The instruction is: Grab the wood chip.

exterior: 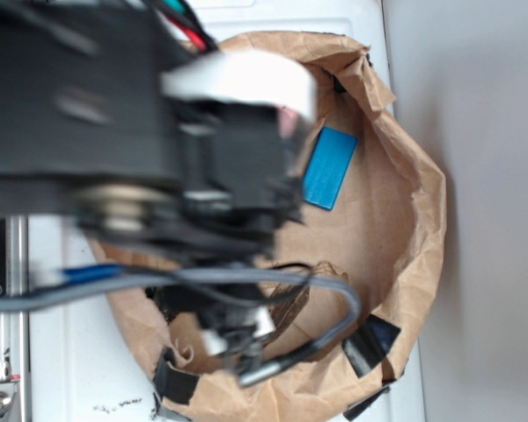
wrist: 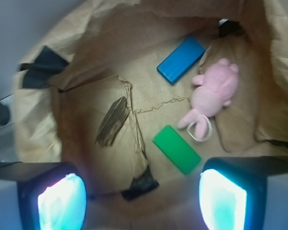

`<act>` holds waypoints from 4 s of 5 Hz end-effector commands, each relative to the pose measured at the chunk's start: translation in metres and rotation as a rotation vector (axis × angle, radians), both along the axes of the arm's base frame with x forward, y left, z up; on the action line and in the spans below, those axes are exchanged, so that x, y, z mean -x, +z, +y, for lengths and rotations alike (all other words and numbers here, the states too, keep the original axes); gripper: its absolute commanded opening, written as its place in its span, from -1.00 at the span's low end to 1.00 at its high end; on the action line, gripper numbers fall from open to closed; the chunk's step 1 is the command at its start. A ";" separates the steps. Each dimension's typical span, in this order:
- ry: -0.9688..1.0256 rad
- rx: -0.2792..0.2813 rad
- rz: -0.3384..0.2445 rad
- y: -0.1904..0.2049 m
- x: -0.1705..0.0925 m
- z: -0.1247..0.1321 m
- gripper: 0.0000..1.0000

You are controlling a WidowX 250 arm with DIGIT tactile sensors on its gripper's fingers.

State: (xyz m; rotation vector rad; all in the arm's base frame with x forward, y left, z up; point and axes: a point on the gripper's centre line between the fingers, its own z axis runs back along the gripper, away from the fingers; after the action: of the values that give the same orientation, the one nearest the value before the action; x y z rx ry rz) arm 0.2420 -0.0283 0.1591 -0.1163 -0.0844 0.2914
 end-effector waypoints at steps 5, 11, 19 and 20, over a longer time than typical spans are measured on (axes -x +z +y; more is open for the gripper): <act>0.239 0.005 -0.007 -0.079 -0.024 -0.034 1.00; 0.325 -0.052 0.019 -0.110 -0.001 -0.047 -1.00; 0.103 -0.068 -0.053 -0.066 -0.028 0.009 1.00; 0.094 -0.088 -0.023 -0.080 -0.022 -0.010 1.00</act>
State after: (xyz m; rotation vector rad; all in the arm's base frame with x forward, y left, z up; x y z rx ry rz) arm 0.2576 -0.0401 0.0709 -0.0180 -0.0939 0.3840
